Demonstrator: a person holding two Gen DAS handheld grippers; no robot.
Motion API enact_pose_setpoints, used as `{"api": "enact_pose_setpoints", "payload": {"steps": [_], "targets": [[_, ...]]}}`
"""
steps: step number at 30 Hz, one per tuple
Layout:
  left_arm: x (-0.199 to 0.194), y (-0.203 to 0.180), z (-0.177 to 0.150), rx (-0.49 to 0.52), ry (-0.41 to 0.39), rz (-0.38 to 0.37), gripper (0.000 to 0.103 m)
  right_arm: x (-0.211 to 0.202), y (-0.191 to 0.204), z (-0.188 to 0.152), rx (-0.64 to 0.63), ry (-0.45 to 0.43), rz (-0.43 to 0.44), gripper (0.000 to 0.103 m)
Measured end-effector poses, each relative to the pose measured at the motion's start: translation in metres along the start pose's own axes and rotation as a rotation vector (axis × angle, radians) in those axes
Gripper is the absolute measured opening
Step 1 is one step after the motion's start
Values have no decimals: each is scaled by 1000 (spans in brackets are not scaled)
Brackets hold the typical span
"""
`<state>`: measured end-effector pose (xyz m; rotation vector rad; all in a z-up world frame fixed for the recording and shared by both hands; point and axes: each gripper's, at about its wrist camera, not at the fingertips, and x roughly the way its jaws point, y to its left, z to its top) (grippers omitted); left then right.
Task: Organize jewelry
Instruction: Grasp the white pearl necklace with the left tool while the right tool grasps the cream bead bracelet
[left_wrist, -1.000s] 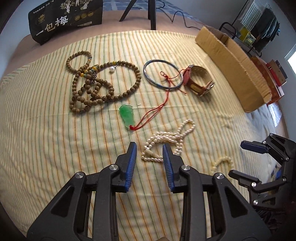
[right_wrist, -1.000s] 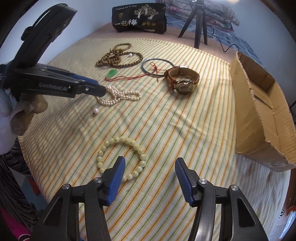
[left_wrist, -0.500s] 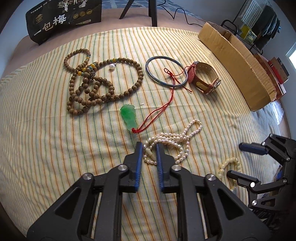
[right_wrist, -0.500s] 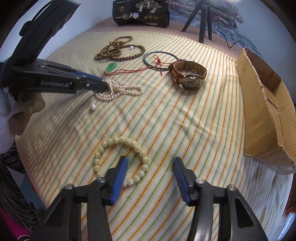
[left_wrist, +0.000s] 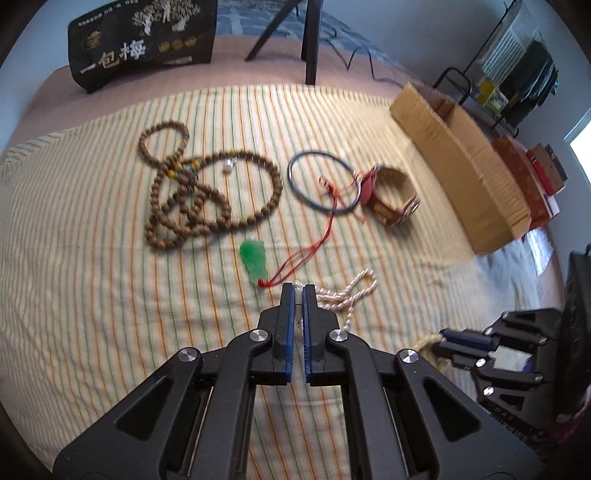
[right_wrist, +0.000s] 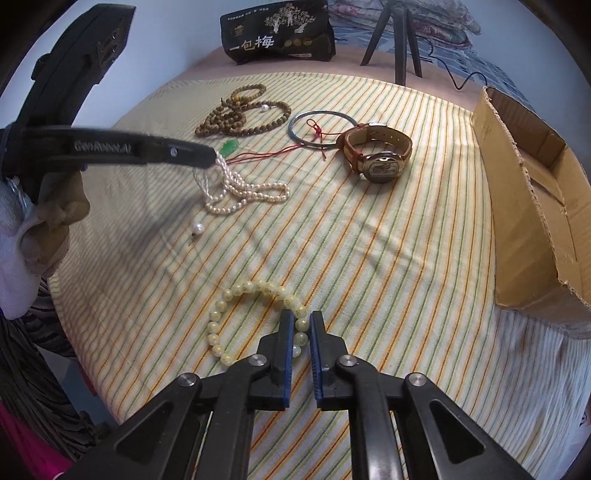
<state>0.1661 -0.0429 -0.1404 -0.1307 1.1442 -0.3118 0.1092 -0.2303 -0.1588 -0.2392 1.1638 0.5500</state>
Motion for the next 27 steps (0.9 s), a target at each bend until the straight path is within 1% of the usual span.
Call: {"api": "enact_pose_setpoints", "payload": {"steps": [3,8,16,23,27], "targets": [[-9,-2,2,-1,-20,-10,1,-4,3,0,-12,-11,-4,5],[-25,-3,6,-1,-56,-32,1,-19,4,6,-9,-71,-1,5],[-65,-19,30,13,-178,-79,1,-49,8,24,-30,-182,-27,5],[-89,-33,47,33,-260,-108,1,-74,-6,33,-3,-269,-53,5],[-104,-41,56,37,-302,-121,1,-95,-20,40,27,-336,-73,5]]}}
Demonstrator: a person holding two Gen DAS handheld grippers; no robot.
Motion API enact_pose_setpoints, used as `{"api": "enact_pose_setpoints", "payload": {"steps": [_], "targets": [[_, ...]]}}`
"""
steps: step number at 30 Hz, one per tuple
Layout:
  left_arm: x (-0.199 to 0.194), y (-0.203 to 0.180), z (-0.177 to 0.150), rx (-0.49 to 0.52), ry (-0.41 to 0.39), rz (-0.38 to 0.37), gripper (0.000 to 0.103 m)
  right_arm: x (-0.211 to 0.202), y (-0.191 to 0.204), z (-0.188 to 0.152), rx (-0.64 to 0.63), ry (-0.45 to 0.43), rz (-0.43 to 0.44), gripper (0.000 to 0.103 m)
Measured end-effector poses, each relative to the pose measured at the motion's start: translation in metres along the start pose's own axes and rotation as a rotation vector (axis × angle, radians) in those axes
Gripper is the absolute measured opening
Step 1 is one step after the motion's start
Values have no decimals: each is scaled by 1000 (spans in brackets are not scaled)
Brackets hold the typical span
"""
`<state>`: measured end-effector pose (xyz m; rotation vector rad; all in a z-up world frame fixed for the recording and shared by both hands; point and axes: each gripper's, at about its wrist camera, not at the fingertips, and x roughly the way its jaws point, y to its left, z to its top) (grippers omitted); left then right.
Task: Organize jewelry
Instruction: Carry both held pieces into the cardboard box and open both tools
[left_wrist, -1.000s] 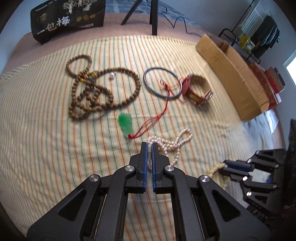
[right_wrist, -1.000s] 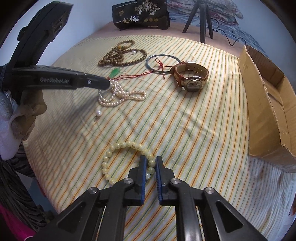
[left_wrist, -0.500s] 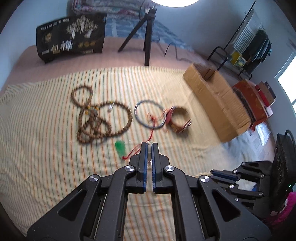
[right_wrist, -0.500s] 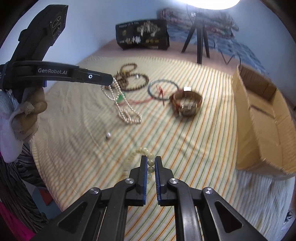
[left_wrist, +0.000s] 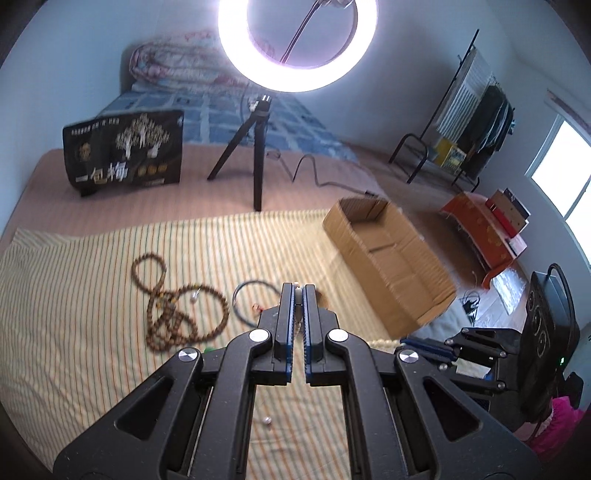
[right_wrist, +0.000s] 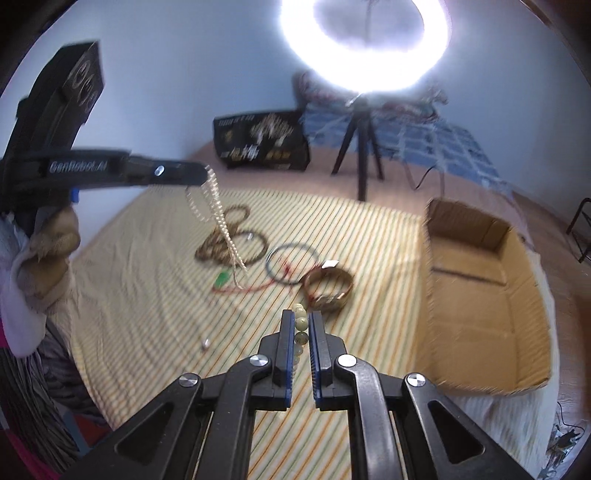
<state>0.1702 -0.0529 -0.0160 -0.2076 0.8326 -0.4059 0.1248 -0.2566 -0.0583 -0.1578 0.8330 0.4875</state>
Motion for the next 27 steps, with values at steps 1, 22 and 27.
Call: {"api": "enact_pose_setpoints", "payload": {"steps": [1,22,27], "targets": [[-2,-3,3,2,-10,-5,1,-4,-5,3,7,-16,-10,5],[25,-116,70,139,-79,-143,1,-47,-147,27,239,-126,-246,5],[46,-145,76,158,-61,-180,1,-41,-169,21,262,-98,-283,5]]}}
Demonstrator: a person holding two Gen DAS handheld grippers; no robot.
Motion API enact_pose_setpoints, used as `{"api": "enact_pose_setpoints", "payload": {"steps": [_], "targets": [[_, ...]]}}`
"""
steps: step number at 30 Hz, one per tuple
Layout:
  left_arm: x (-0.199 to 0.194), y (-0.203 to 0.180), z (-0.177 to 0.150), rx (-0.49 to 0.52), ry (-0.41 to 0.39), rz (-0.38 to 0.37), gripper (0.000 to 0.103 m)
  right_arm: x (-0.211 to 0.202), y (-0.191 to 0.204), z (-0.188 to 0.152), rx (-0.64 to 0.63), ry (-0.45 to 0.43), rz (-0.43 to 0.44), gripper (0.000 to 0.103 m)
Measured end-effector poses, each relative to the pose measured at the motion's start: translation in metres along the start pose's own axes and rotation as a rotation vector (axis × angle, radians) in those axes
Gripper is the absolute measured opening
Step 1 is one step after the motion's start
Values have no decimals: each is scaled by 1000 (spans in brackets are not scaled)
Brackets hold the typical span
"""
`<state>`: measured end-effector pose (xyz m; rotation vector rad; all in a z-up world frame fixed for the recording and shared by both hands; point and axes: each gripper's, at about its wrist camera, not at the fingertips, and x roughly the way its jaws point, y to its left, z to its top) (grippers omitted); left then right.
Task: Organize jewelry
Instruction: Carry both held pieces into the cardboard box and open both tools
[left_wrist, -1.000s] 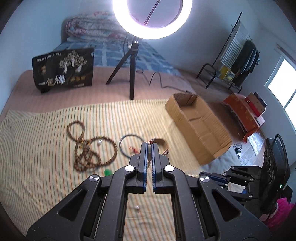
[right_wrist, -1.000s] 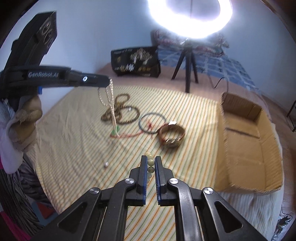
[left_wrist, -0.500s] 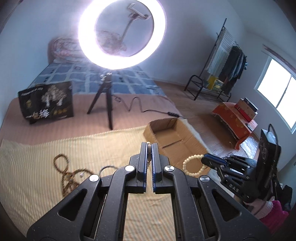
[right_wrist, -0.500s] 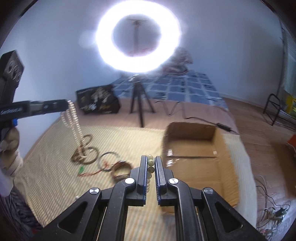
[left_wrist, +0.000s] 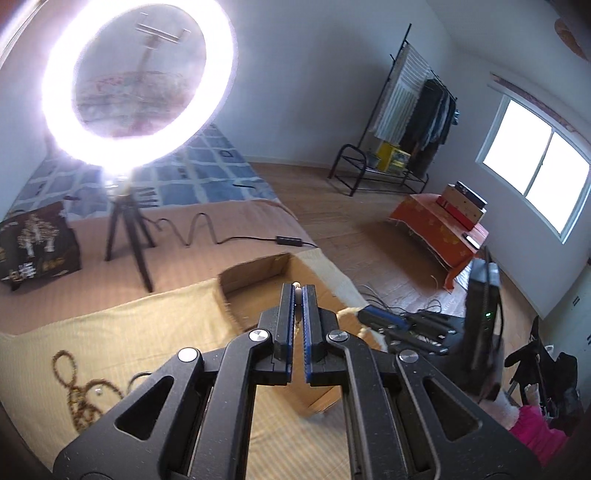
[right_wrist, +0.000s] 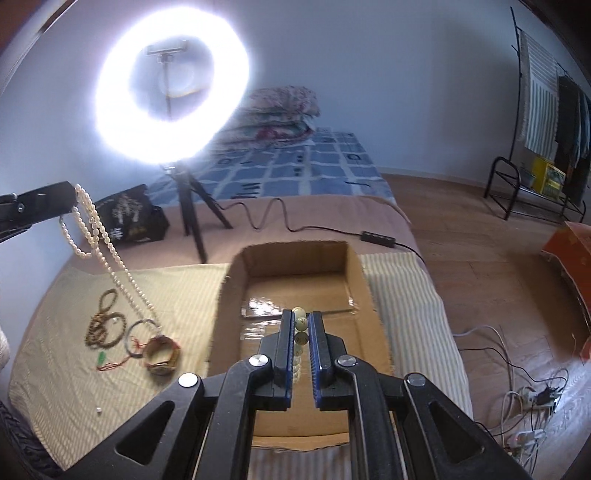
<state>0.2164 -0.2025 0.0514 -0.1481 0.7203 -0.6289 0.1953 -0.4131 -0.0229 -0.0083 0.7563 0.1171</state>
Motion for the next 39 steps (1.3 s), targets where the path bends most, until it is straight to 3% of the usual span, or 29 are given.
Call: {"api": "enact_pose_setpoints", "payload": {"steps": [10,24,26,28,31,39], "targets": [[60,-26,-5,16,67,-13,1,21,-35,-9,47,60,-35,5],[123,-8,-56,-3,241,49,1,51,-40,-27,32,167,-41,6],[122,-7,-57,3,243,52,1,50,-38,-28,27,166,-44,13],[120,-7,-56,10,237,58,1,48,-38,-29,19,158,-53,37],[117,-1,-53,2,240,66,2,44,-36,-28,12,144,-67,54],[101,9,-53,-2,215,96,2,40,-29,-27,-8,127,-88,66]]}}
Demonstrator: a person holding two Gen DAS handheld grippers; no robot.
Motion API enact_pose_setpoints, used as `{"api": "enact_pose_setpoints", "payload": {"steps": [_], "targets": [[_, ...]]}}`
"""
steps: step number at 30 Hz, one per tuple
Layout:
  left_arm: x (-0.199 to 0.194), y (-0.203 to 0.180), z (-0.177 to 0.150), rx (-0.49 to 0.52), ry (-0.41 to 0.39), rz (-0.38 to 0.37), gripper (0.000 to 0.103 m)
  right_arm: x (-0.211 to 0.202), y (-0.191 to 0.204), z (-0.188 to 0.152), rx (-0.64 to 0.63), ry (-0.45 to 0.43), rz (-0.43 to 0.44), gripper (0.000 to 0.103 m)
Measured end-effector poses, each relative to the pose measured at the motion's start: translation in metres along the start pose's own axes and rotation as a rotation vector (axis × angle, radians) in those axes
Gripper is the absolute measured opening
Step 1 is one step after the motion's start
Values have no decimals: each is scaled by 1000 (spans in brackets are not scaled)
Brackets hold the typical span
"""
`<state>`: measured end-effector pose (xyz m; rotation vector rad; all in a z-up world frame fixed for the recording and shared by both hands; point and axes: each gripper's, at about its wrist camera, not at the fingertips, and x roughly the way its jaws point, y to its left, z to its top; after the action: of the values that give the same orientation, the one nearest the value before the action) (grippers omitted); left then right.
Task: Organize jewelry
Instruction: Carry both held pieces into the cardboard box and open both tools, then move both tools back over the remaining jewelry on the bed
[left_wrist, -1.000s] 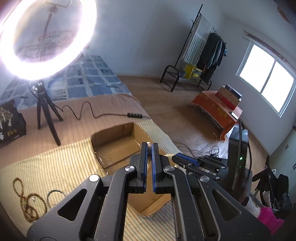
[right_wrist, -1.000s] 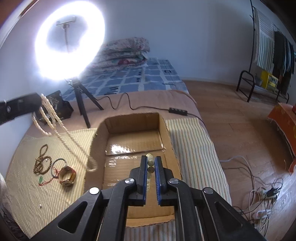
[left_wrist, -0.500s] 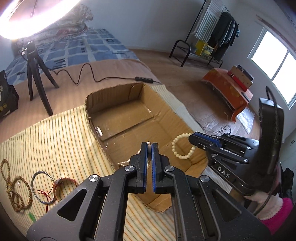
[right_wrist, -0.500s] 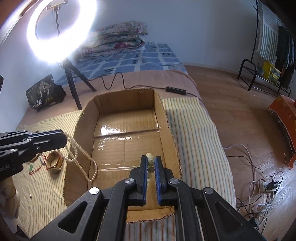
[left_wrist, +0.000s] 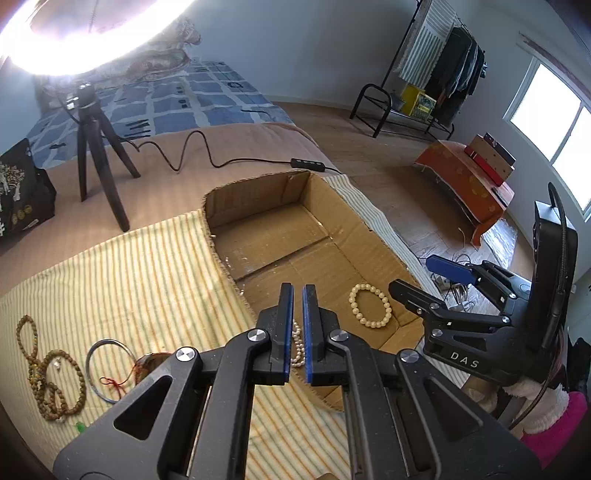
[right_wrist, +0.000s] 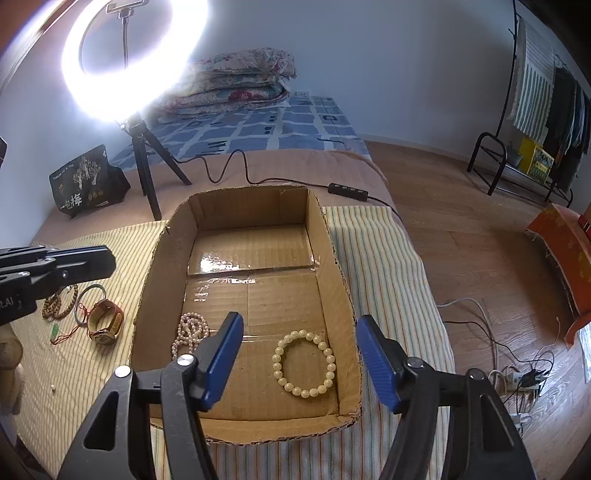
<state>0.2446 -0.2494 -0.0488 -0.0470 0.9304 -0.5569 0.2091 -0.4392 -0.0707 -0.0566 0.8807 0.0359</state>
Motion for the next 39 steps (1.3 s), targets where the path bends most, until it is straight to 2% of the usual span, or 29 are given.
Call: {"api": "enact_pose_setpoints", "payload": {"steps": [6,8,9,10,18,26,31,34,36,39], "targets": [[-24,14,-4,15,-31,35,3,-14,12,5,-6,-40,16,66],[-35,24,-5,11,-43,48,15,-20,19,7,-11,-56,31,67],[-40,29,-6,8,-49,53,30,-22,23,7,-15,-63,38,68],[-46,35,-7,4,-57,59,38,-24,27,9,-19,-69,45,68],[-91,102,-19,-28,-84,173,38,-34,74,16,-94,-95,123,75],[-113,179,-47,-133,-40,271,38,-30,128,22,-185,-80,204,79],[-109,215,-69,-210,19,295,40,-19,158,21,-219,-50,238,90],[-100,235,-79,-262,63,278,53,-9,173,18,-230,-14,254,97],[-96,245,-87,-294,88,276,53,-2,182,15,-240,9,253,101],[-87,259,-94,-335,123,270,53,8,197,8,-268,39,248,101]]}}
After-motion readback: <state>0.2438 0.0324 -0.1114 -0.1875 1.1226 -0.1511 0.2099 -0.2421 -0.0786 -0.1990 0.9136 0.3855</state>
